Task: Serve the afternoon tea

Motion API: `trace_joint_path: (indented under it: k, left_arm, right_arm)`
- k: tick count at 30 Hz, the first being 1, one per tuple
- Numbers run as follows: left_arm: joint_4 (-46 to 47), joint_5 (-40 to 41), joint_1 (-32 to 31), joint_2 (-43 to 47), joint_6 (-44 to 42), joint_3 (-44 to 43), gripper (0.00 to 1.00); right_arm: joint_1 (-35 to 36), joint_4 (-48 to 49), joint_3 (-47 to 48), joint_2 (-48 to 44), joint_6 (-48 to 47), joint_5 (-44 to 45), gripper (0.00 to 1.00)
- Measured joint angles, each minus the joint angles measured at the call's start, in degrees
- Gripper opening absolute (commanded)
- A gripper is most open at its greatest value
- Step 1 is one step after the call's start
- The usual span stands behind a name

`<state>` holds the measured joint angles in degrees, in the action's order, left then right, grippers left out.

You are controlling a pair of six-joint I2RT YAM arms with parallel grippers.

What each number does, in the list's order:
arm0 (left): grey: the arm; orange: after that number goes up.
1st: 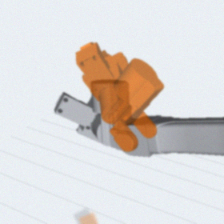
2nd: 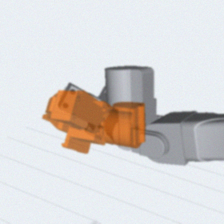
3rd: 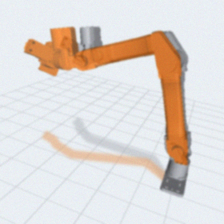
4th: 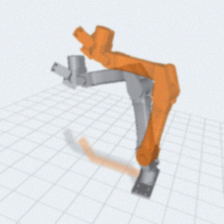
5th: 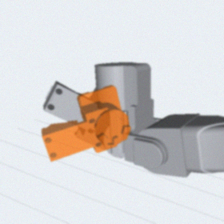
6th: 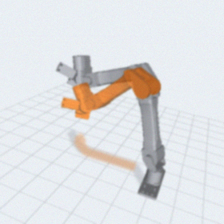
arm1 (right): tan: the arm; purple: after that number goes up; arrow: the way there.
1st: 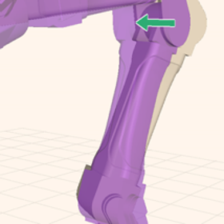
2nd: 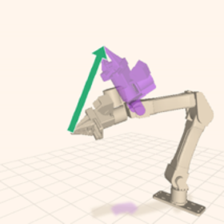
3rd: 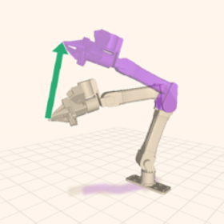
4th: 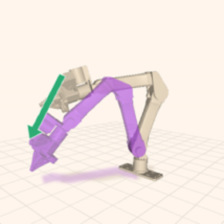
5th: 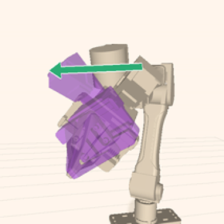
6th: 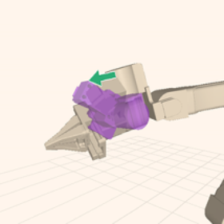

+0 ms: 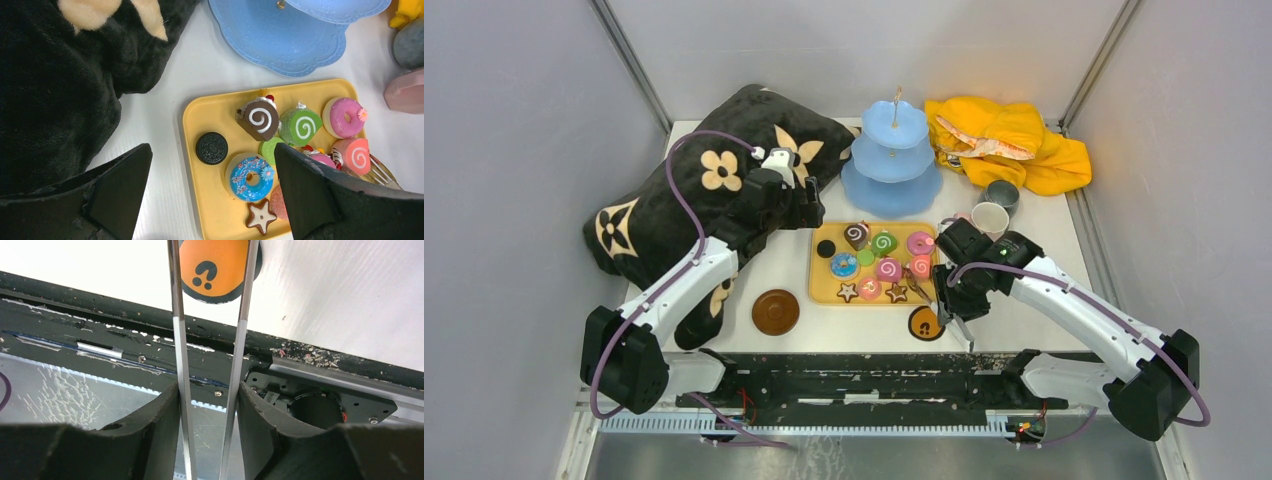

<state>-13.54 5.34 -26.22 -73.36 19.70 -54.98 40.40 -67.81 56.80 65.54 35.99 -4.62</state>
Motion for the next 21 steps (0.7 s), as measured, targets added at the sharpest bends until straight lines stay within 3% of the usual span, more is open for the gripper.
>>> trace_joint_path:
  k: [5,12,21]
  left_arm:
    - [0.37,-0.09,0.02,-0.02,0.0,0.04,0.99]
    - [0.37,-0.96,0.02,-0.11,0.0,0.09,0.99]
    - [0.37,-1.01,0.02,-0.11,0.0,0.09,0.99]
  right_arm:
    - [0.0,0.39,-0.04,0.0,0.24,0.94,0.37]
    - [0.11,0.83,-0.26,0.09,0.13,1.29,0.04]
    - [0.11,-0.81,-0.24,-0.13,-2.01,1.27,0.02]
